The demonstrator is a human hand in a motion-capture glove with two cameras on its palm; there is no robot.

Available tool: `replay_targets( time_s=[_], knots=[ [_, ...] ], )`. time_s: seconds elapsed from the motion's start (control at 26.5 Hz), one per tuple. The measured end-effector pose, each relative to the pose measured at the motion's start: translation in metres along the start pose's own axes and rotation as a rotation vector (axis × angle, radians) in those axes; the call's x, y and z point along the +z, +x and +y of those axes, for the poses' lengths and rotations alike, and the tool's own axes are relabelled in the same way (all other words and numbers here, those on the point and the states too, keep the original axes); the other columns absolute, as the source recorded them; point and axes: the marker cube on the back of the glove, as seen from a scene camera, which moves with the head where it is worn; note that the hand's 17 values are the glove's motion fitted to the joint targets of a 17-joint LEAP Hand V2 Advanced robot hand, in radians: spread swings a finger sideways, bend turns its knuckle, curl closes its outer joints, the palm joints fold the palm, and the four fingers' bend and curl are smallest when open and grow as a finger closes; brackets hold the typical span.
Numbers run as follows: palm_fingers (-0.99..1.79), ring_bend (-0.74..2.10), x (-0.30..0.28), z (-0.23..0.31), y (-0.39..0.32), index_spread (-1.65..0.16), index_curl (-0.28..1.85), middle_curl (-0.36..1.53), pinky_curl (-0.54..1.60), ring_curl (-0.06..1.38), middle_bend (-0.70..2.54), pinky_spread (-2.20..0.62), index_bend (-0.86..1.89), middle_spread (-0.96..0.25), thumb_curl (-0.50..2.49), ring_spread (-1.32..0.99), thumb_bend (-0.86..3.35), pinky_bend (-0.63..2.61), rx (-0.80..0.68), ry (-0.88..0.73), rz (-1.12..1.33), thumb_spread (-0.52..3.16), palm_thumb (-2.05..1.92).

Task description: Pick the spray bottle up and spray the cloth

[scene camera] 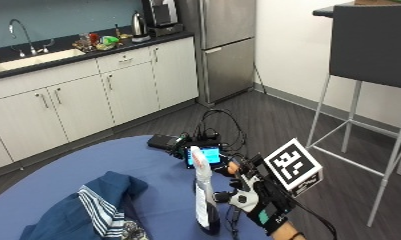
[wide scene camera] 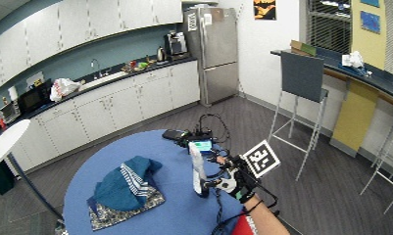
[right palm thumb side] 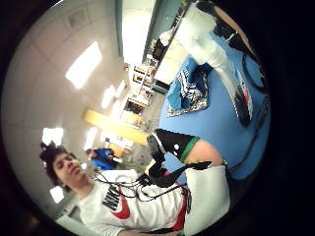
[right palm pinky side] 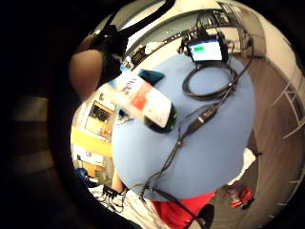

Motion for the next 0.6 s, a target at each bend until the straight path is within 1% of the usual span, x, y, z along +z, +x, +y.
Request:
replay_targets(
  time_s=[0.11,0.3,0.6],
  knots=[
    [0.59,0.4,0.012,-0.009,0.025,-0.37,0.15,0.38,0.32,0.3,0.36,0.09,0.05,-0.06,0.3,-0.02,-0.03,0.65,0.074,-0.036,-0.067,0.97,0.53],
    [0.59,0.41,0.025,-0.017,0.051,-0.38,0.14,0.38,0.32,0.31,0.36,0.09,0.07,-0.06,0.3,-0.02,-0.03,0.66,0.113,-0.056,-0.142,0.94,0.53],
    [0.66,0.46,0.032,-0.01,0.063,-0.39,0.13,0.39,0.31,0.32,0.4,0.09,0.08,-0.08,0.31,-0.03,-0.02,0.63,0.176,0.0,-0.221,0.93,0.56]
  ],
)
